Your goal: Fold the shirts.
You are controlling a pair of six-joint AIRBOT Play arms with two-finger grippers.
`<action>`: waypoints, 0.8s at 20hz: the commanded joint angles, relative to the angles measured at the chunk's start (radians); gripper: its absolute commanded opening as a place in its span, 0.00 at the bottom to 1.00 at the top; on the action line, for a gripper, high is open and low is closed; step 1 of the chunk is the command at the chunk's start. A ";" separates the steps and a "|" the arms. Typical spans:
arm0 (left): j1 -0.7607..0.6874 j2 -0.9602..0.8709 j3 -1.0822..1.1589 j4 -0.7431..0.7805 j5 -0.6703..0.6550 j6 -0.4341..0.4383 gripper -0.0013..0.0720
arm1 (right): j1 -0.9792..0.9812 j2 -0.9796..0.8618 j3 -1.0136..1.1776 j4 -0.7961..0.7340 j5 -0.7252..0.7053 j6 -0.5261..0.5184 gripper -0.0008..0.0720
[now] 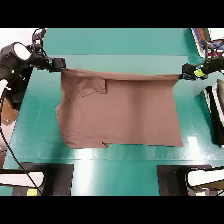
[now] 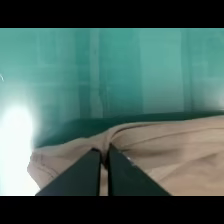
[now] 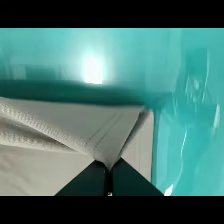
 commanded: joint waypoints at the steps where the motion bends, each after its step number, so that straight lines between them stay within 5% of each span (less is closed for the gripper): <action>1: 0.000 -0.016 0.006 0.011 -0.161 0.006 0.05 | 0.007 0.024 -0.018 -0.064 0.021 -0.036 0.04; 10: 0.000 -0.015 -0.224 0.014 -0.230 0.001 0.06 | 0.047 0.195 -0.422 -0.085 -0.051 -0.035 0.04; 11: 0.000 -0.014 -0.224 0.014 -0.241 0.001 0.25 | 0.050 0.195 -0.429 -0.058 -0.048 -0.036 0.21; 12: 0.000 -0.005 -0.224 0.014 -0.258 0.001 0.58 | 0.050 0.196 -0.428 -0.026 -0.040 -0.036 0.49; 16: 0.000 0.123 -0.257 0.084 -0.344 0.002 0.61 | 0.013 0.288 -0.461 0.064 -0.005 -0.040 0.54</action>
